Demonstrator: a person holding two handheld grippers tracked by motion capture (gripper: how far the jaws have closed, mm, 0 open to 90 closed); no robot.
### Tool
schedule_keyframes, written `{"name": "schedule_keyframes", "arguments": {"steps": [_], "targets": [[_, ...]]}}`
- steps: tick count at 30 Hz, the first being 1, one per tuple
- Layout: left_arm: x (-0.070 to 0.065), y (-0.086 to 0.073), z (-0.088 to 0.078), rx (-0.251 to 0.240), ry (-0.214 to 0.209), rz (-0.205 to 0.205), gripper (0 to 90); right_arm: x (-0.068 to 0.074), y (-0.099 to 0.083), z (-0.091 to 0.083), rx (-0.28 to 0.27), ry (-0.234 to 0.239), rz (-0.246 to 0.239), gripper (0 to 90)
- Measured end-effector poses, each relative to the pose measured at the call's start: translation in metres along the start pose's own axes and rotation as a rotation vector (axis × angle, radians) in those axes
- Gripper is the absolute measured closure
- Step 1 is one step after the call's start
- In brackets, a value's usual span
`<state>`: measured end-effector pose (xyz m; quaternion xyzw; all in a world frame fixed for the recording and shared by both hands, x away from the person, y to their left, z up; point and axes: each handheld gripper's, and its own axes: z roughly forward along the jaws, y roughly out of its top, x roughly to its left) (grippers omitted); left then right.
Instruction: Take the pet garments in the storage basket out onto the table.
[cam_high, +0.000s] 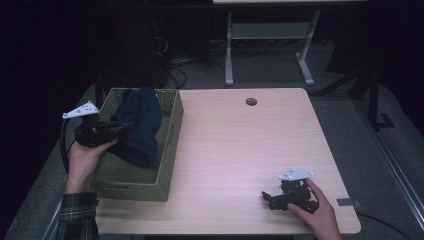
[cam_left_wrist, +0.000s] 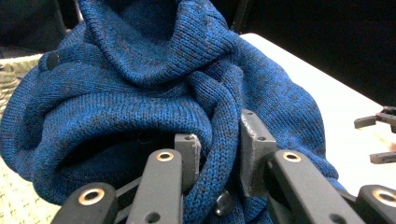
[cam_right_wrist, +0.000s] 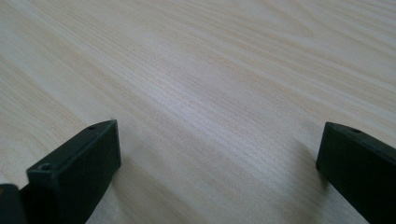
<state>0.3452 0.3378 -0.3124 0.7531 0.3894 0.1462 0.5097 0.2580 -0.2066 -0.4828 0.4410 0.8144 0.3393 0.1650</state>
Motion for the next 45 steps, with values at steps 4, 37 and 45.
{"name": "schedule_keyframes", "arguments": {"steps": [4, 37, 45], "targets": [[-0.005, 0.006, -0.001, -0.014, -0.014, 0.011, 72.0, 0.0, 0.0, 0.0, 0.0, 0.0, 0.001, 0.0], [-0.071, 0.047, 0.034, -0.053, -0.148, 0.121, 72.0, 0.0, 0.0, 0.0, -0.001, 0.0, -0.001, 0.0], [-0.086, 0.052, 0.051, -0.048, -0.18, 0.137, 72.0, 0.0, 0.0, 0.0, 0.002, 0.0, 0.002, 0.0]]}}
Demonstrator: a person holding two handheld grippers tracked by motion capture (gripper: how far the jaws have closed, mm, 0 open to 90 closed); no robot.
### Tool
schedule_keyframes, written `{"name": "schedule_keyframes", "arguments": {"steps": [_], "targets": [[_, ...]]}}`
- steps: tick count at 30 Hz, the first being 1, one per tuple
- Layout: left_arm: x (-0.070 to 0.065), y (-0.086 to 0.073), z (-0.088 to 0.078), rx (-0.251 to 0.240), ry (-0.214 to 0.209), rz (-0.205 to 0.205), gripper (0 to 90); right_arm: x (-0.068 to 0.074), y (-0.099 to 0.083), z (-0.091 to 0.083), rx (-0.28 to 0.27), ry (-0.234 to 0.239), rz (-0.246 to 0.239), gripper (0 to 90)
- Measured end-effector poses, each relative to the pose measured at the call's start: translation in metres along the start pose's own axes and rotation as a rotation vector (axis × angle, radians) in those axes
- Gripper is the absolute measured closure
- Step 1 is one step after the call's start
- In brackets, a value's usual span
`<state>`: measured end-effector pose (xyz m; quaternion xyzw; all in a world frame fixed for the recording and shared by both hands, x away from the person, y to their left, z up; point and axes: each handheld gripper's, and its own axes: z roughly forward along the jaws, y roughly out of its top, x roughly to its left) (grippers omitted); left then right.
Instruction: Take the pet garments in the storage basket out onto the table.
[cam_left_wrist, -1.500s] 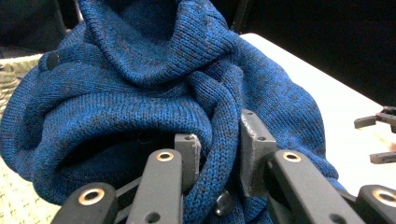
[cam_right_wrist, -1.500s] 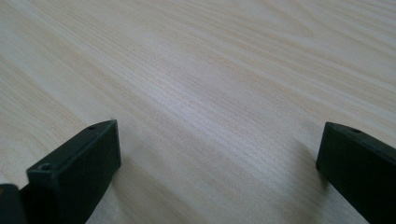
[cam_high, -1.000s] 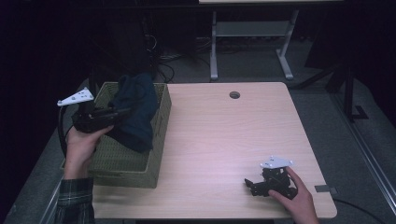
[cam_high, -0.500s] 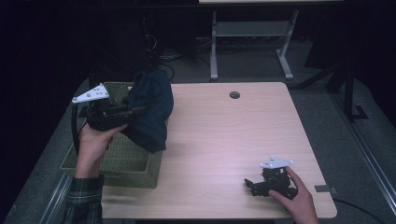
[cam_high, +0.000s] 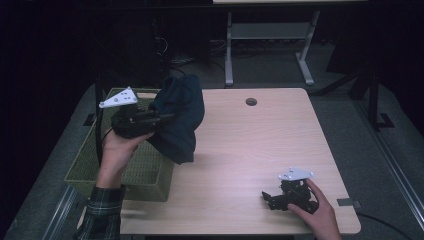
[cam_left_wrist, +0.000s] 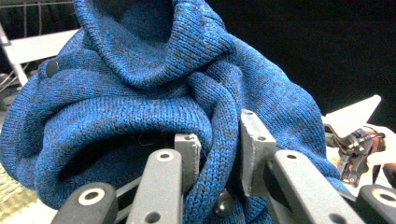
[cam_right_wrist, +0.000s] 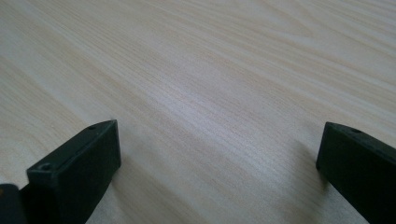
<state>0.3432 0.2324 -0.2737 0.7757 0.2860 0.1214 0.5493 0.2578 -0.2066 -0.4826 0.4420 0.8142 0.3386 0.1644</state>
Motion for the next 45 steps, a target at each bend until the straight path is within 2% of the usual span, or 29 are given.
{"name": "schedule_keyframes", "arguments": {"steps": [7, 23, 30, 45], "targets": [[-0.009, 0.003, 0.019, 0.01, -0.035, 0.012, 72.0, 0.0, 0.0, 0.0, 0.0, 0.0, 0.001, 0.0], [-0.032, 0.006, 0.074, 0.056, -0.109, 0.022, 71.9, 0.0, 0.0, 0.0, -0.002, 0.0, -0.002, 0.0], [-0.04, 0.003, 0.097, 0.093, -0.13, 0.026, 72.0, 0.0, 0.0, 0.0, -0.002, 0.0, -0.001, 0.0], [-0.051, -0.013, 0.16, 0.183, -0.156, 0.02, 72.0, 0.0, 0.0, 0.0, -0.003, -0.001, -0.002, 0.0]]}}
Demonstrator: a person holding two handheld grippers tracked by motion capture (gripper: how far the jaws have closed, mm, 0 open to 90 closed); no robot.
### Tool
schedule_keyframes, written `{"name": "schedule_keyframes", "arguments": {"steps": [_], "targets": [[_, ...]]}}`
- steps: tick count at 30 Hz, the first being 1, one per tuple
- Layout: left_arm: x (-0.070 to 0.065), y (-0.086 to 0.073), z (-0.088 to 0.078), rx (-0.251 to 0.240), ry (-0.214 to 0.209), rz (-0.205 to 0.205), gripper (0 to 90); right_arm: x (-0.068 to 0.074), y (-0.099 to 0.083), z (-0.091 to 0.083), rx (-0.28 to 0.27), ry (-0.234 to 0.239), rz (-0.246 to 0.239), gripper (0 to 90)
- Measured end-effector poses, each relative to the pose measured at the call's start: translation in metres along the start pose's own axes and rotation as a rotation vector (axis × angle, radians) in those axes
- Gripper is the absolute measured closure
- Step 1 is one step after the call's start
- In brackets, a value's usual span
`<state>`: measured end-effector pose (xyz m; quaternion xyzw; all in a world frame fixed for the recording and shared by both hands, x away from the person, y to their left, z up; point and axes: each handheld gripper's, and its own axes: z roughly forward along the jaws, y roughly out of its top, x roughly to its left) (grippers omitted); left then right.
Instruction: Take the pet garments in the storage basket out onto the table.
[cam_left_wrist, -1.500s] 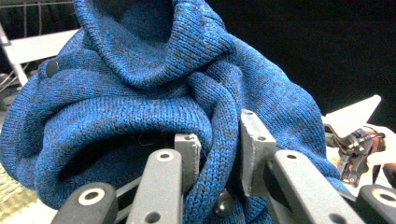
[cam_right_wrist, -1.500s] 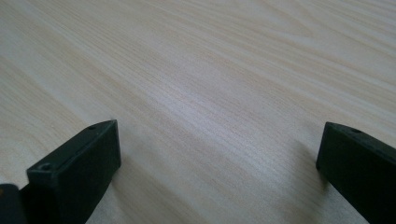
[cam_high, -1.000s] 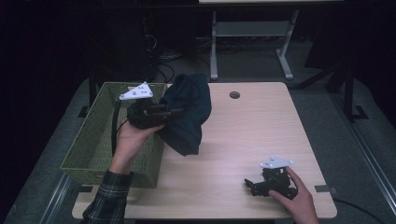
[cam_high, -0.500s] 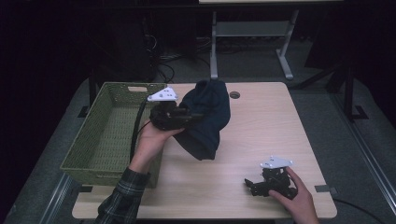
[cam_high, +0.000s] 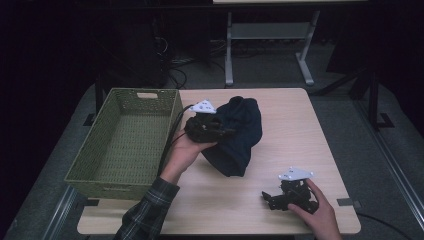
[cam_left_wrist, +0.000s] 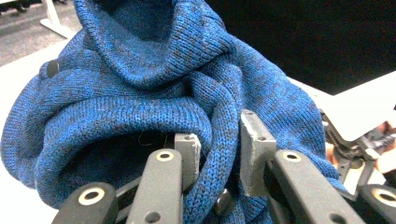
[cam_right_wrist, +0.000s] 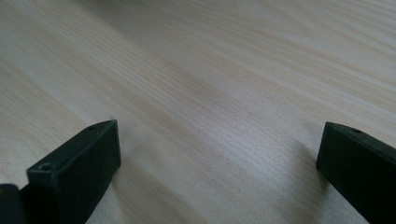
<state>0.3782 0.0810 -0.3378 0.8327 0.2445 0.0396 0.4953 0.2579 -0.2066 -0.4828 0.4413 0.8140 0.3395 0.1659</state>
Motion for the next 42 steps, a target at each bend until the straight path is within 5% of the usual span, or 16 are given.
{"name": "schedule_keyframes", "arguments": {"steps": [15, 24, 32, 34, 42], "targets": [[-0.004, -0.022, 0.086, 0.143, -0.004, -0.011, 71.9, 0.001, 0.0, 0.0, 0.006, 0.004, 0.007, 0.0], [-0.004, -0.037, 0.12, 0.202, 0.025, 0.0, 68.1, 0.001, 0.0, 0.0, 0.005, 0.005, 0.007, 0.0], [-0.006, -0.035, 0.115, 0.242, 0.039, 0.031, 34.0, 0.001, 0.0, 0.0, 0.002, 0.006, 0.008, 0.0], [-0.008, -0.035, 0.109, 0.219, 0.061, 0.024, 27.3, 0.001, 0.0, 0.0, 0.002, 0.006, 0.008, 0.0], [-0.013, -0.035, 0.08, 0.194, 0.074, 0.04, 14.9, 0.001, 0.0, 0.0, 0.005, 0.006, 0.009, 0.0]]}}
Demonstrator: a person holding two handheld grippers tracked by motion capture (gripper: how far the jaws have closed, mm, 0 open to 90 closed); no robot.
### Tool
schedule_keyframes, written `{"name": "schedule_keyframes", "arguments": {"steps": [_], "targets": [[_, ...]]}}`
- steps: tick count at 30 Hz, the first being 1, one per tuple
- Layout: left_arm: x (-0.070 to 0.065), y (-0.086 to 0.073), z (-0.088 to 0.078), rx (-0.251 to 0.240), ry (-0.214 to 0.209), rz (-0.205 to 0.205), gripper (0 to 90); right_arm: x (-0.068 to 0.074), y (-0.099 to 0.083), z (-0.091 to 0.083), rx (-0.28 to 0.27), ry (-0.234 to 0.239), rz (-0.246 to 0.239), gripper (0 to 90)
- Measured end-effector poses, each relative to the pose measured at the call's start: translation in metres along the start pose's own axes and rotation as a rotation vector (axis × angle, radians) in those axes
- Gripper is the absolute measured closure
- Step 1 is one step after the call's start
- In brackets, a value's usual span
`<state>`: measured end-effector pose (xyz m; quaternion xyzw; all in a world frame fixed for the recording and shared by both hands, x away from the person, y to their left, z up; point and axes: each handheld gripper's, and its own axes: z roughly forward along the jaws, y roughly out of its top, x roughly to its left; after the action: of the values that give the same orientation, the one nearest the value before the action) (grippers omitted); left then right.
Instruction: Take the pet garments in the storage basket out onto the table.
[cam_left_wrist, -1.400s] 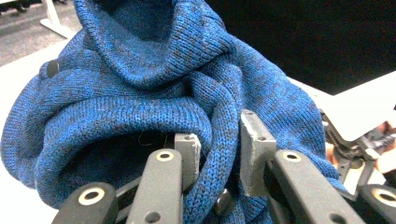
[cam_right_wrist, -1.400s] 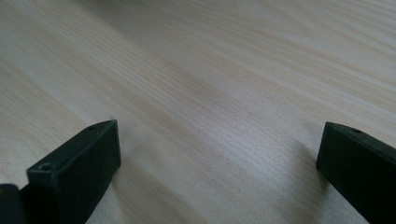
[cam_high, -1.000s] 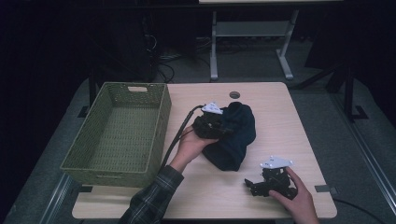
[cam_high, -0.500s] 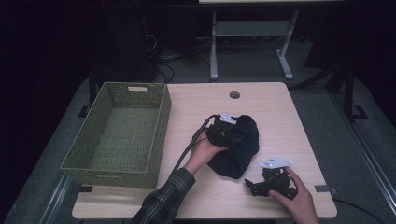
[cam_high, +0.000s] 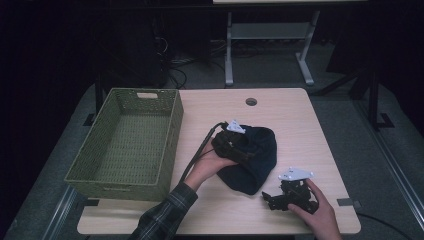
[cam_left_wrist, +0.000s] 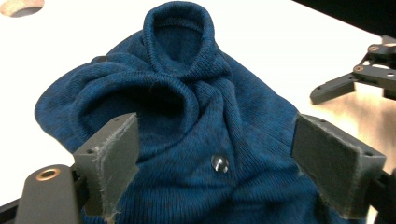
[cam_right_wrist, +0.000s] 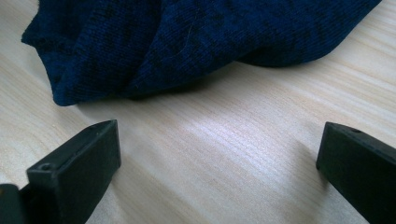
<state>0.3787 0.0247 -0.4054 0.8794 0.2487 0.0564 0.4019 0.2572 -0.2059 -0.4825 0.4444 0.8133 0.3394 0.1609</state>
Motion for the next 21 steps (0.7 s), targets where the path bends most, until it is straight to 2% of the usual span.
{"name": "schedule_keyframes", "arguments": {"steps": [4, 9, 21], "targets": [[-0.002, -0.007, -0.014, -0.035, 0.023, -0.004, 13.5, 0.0, 0.0, 0.0, 0.0, -0.001, -0.002, 0.0], [-0.003, -0.021, -0.028, -0.042, 0.025, -0.015, 13.5, 0.0, 0.0, 0.0, 0.001, 0.0, -0.001, 0.0], [-0.014, -0.071, -0.047, -0.038, 0.091, -0.048, 13.2, 0.0, 0.0, 0.0, 0.0, -0.001, -0.004, 0.0]]}}
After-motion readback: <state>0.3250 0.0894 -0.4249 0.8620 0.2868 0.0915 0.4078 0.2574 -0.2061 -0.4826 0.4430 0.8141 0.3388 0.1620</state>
